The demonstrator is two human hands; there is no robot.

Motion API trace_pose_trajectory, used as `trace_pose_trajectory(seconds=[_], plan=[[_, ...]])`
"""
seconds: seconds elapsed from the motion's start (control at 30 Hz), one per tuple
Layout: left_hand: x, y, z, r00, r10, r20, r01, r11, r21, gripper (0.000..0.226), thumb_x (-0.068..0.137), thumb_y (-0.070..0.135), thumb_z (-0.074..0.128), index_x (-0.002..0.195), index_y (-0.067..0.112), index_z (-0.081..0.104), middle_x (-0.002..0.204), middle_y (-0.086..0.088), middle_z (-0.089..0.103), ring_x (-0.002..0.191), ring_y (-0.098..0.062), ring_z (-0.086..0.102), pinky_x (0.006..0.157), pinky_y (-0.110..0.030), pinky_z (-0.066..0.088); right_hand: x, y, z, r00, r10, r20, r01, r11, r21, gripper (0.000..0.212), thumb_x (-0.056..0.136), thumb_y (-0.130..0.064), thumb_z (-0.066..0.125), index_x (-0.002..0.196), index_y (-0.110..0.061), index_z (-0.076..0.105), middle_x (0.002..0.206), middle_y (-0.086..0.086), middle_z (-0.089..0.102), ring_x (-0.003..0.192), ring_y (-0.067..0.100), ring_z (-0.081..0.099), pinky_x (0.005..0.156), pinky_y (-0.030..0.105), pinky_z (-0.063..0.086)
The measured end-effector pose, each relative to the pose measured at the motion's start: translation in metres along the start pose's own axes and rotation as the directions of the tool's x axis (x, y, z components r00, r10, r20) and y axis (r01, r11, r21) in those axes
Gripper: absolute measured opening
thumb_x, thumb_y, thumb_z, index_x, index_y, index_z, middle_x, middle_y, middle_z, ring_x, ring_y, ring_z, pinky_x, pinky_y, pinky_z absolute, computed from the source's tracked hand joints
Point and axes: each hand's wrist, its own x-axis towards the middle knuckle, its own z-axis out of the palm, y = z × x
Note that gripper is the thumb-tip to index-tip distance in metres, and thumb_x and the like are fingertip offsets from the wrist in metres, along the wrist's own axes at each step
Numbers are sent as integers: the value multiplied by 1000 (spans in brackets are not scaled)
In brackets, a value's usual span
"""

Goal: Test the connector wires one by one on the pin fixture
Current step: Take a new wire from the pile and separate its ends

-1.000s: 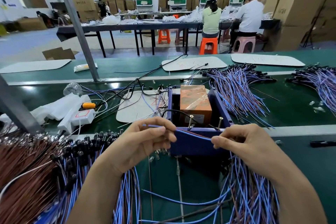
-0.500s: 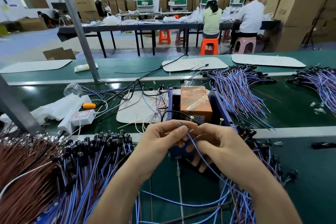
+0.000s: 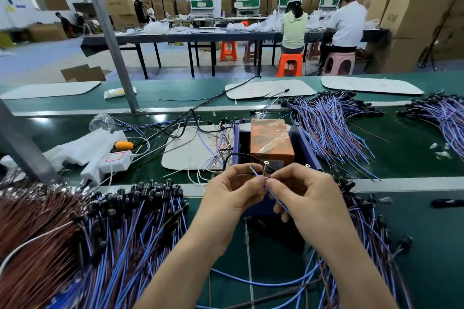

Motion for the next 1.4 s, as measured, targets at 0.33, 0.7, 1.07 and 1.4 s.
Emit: trace_pose_trajectory(seconds=[0.33,0.7,1.07,1.4], plan=[[1,-7,5,990,-135,-37,133,990,-41,7,93,12,56,87,15,60,74,-1,71,53,-7,58,54,-18,47,3,7,1,972,-109,-206,87,990,-111,19,85,-12,70,69,-22,67,59,-8,69,46,7,64,51,22,54],[8,-25,-1,994,-32,-106,69,930,361,4,94,7,57,91,7,60,57,2,66,42,-9,47,48,-20,46,15,23,-47,965,52,-256,-115,965,-236,21,87,-15,66,68,-23,71,55,-9,68,35,2,47,48,15,43],[10,-27,-7,996,13,-83,23,909,417,11,92,5,59,82,8,57,60,-3,67,42,-11,48,46,-19,44,19,31,-61,966,165,-198,-216,939,-268,17,86,-4,60,76,-17,66,57,-4,70,36,3,46,45,19,39],[2,-7,-2,998,-30,61,2,913,407,13,93,4,55,104,12,59,61,0,67,48,-9,50,51,-19,45,12,16,-58,993,114,-41,-112,992,55,27,89,12,50,82,-9,64,71,9,70,42,10,48,36,17,34]])
